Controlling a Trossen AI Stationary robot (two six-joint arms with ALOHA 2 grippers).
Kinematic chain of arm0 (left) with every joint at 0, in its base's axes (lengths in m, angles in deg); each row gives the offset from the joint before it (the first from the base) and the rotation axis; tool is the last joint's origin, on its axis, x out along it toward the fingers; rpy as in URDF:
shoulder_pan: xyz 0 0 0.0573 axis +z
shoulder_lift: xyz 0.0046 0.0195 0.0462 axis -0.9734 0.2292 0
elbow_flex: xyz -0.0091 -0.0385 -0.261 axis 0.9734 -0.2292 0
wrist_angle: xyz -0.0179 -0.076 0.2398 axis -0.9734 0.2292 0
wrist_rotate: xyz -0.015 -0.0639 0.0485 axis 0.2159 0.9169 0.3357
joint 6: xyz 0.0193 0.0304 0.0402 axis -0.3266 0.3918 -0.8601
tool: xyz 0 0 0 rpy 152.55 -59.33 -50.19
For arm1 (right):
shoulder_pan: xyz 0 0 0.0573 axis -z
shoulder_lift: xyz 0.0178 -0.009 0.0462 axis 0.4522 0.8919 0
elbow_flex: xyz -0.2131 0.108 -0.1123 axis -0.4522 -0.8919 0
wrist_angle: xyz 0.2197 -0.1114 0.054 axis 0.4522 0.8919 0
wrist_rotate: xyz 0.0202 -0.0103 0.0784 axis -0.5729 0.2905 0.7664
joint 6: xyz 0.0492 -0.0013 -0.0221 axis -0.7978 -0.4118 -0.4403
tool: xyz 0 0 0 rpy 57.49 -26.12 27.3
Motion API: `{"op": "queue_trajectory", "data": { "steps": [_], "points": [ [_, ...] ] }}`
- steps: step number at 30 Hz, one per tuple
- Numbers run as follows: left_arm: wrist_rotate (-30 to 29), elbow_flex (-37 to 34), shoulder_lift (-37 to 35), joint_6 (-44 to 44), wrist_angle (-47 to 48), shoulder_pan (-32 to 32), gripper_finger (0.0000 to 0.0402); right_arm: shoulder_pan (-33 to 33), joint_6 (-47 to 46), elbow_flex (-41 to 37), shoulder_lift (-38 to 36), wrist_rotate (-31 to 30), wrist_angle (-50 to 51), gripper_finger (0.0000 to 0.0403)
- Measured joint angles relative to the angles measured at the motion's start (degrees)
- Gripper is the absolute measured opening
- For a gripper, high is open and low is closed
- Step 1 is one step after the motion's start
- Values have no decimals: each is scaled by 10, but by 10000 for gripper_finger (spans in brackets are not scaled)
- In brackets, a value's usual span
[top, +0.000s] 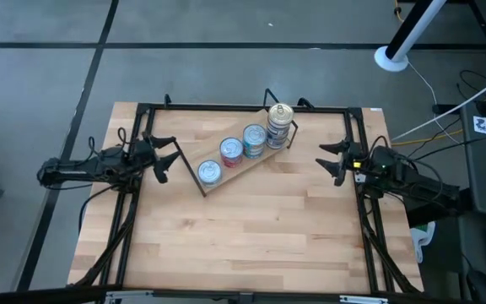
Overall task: Stack canned seafood by type on shelf
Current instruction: Return to Home Position
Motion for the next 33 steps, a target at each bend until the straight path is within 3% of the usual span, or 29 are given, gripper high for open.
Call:
{"op": "queue_trajectory", "data": {
  "steps": [7, 14, 19, 33],
  "points": [
    [-8, -1, -9, 9, 27, 0, 263, 0, 1, -13, -7, -14, -7, 280],
    [-32, -44, -9, 30, -1, 0, 263, 0, -14, -85, -6, -10, -140, 280],
    [-45, -63, -9, -10, -59, 1, 263, 0, -12, -85, -6, -11, -127, 280],
    [-58, -63, 8, -60, -60, 1, 263, 0, 15, -87, 2, -12, -125, 280]
  ]
}}
